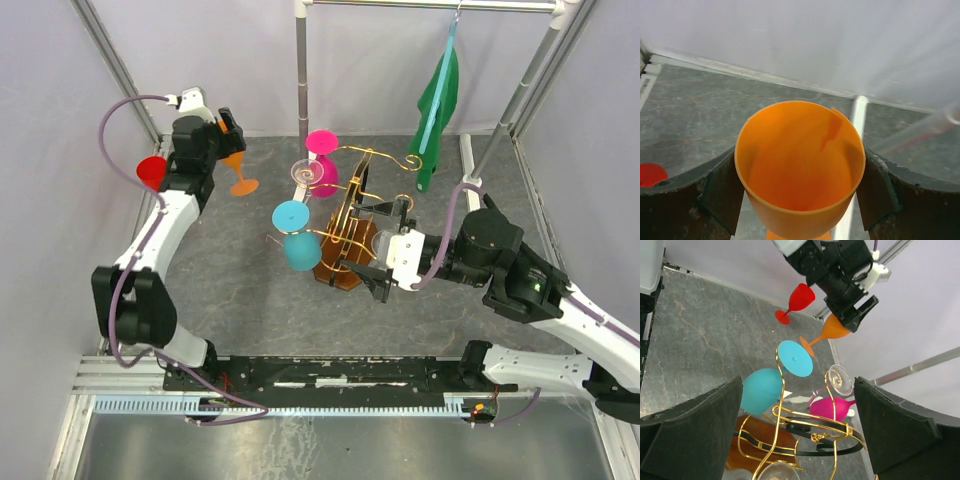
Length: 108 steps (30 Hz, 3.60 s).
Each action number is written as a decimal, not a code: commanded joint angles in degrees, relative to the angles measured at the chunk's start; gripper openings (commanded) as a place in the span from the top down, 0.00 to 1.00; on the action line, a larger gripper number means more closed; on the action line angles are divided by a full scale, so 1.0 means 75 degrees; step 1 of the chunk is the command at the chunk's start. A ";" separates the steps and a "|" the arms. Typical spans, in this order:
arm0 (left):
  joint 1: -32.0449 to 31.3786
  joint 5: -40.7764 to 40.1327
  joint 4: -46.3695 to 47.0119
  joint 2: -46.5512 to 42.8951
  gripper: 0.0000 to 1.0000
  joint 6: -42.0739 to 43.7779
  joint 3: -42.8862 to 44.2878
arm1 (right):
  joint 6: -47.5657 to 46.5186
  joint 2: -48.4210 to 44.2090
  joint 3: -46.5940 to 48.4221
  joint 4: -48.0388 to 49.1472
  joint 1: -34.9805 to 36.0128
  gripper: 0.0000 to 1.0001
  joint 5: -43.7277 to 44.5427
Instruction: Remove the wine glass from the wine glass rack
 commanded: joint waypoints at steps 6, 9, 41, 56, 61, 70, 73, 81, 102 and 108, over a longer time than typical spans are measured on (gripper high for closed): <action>-0.0468 -0.2955 0.3063 0.1699 0.17 0.0831 0.0117 | 0.0329 -0.0645 -0.0522 0.0085 -0.0002 0.01 0.0776; -0.0609 -0.3860 0.3916 0.2366 0.17 0.1105 0.0226 | 0.0252 -0.0663 -0.0575 -0.0069 -0.0006 0.00 0.0923; -0.0203 -0.5024 0.5388 0.7737 0.15 0.2162 0.4854 | -0.0167 -0.0624 -0.1161 -0.0053 -0.0008 0.01 0.2333; -0.0162 -0.4363 0.5235 0.6735 0.01 0.2020 0.3941 | -0.0087 -0.0785 -0.1159 -0.0100 -0.0002 0.01 0.2346; -0.0172 -0.4355 0.5179 0.6077 0.01 0.1975 0.3493 | -0.0041 -0.0851 -0.1138 -0.0087 -0.0001 0.01 0.2385; -0.0173 -0.4350 0.4094 0.4770 0.01 0.1675 0.2419 | 0.0349 -0.0783 -0.0876 -0.0029 -0.0008 0.01 0.3097; -0.0171 -0.4310 0.3896 0.4093 0.01 0.1321 0.1756 | 0.0774 -0.0468 -0.0443 -0.0220 -0.0007 0.01 0.3696; -0.0241 -0.4337 0.2878 0.2642 0.01 0.0792 0.0721 | 0.1732 0.0212 0.0548 -0.0495 -0.0068 0.01 0.4312; -0.0311 -0.2162 -0.1898 -0.2143 0.11 -0.2781 -0.0693 | 0.8752 0.7373 0.8444 -0.3860 -0.4598 0.51 -0.1144; -0.0322 -0.1596 -0.2240 -0.2874 0.11 -0.2955 -0.0938 | 0.8965 0.8131 0.8738 -0.3827 -0.4634 0.46 -0.1166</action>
